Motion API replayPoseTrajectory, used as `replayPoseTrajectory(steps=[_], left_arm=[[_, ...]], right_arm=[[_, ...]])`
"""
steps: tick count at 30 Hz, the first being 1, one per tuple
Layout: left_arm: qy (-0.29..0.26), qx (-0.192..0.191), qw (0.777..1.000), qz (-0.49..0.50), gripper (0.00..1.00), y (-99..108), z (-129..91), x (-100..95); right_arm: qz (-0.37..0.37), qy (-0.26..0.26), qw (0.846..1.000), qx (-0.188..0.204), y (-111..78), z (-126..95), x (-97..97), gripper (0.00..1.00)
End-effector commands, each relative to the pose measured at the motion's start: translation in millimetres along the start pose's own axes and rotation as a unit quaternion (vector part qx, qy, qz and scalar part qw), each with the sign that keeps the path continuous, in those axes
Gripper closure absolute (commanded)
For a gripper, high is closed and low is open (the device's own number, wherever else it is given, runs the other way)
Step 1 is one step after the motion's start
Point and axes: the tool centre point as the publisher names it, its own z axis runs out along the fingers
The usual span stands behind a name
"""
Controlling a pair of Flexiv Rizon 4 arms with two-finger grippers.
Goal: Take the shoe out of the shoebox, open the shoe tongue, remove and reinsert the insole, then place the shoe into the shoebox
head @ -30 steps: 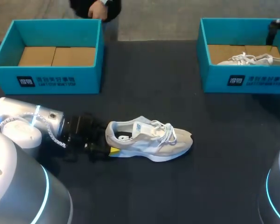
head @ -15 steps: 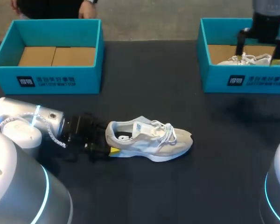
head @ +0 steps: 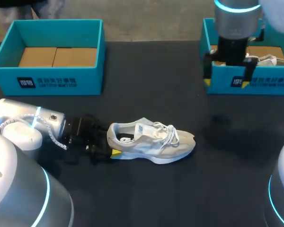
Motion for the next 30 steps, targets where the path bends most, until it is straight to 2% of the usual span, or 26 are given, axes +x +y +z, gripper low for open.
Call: replayPoseTrajectory(steps=[1,12,18,30], left_arm=[[-0.001,-0.001,1.0,0.0,1.0,2,3,1.8],[-0.001,-0.001,1.0,0.0,1.0,2,3,1.8],[-0.001,-0.001,1.0,0.0,1.0,2,3,1.8],[-0.001,-0.001,1.0,0.0,1.0,2,3,1.8]], right_arm=[[-0.014,-0.019,1.0,-0.008,-23.7,1,31.3,0.0],[-0.082,-0.027,0.996,0.001,-88.3,9,90.6,0.0],[-0.097,-0.033,0.995,0.004,-107.9,14,112.1,0.0],[-0.136,-0.01,0.991,0.019,-137.8,17,151.6,0.0]])
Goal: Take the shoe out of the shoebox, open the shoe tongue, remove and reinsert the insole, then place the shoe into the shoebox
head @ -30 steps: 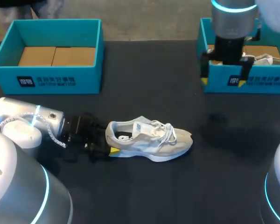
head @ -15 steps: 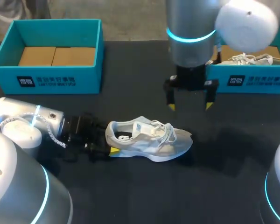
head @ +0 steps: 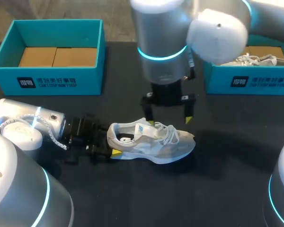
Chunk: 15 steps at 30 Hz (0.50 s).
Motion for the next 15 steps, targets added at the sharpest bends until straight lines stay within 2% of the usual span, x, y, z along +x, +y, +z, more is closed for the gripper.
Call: replayPoseTrajectory(steps=[1,15], left_arm=[[-0.001,-0.001,1.0,0.0,1.0,2.2,3.0,1.7],[-0.001,-0.001,1.0,0.0,1.0,2.2,3.0,1.7]], right_arm=[[-0.002,-0.016,1.0,0.001,-0.5,1.2,20.1,0.0],[-0.002,-0.014,1.0,0.0,-0.5,0.3,21.5,0.0]])
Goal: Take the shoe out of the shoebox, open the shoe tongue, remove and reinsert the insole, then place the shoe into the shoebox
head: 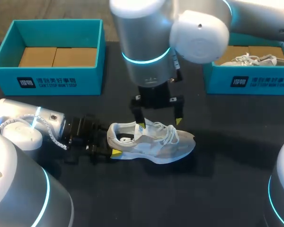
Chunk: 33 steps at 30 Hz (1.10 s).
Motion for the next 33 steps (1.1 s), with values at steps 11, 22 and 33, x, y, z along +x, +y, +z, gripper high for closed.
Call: replayPoseTrajectory(steps=[11,22,33], left_arm=[[-0.001,-0.001,1.0,0.0,1.0,2,3,1.7],[-0.001,-0.001,1.0,0.0,1.0,2,3,1.7],[-0.001,-0.001,1.0,0.0,1.0,2,3,1.7]], right_arm=[[0.03,-0.006,0.999,-0.018,2.9,5,13.9,0.0],[0.069,-0.026,0.996,-0.046,16.1,12,46.7,0.0],[0.084,-0.053,0.994,-0.053,15.9,40,66.2,0.0]])
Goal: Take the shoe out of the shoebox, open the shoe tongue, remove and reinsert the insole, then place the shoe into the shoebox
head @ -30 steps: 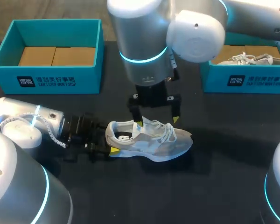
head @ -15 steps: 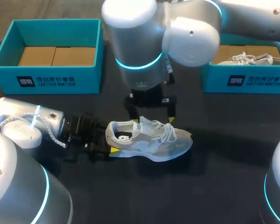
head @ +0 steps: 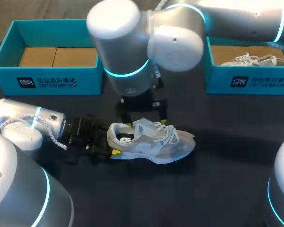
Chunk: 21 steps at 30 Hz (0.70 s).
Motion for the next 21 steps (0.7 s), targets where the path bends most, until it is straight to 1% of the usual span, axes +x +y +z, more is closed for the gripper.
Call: replayPoseTrajectory(steps=[1,6,11,16,21], left_arm=[[-0.001,-0.001,1.0,0.0,1.0,2,3,1.7],[-0.001,-0.001,1.0,0.0,1.0,2,3,1.7],[-0.001,-0.001,1.0,0.0,1.0,2,3,1.7],[-0.001,-0.001,1.0,0.0,1.0,2,3,1.7],[-0.001,-0.001,1.0,0.0,1.0,2,3,1.7]], right_arm=[[0.06,-0.044,0.997,-0.01,-9.8,15,24.1,0.0],[0.071,-0.048,0.996,0.001,-8.8,30,30.3,0.0],[0.081,-0.062,0.995,0.002,-5.1,40,33.1,0.0],[0.09,-0.094,0.991,-0.005,0.3,48,35.3,0.0],[0.104,-0.127,0.986,-0.012,8.2,59,32.4,0.0]])
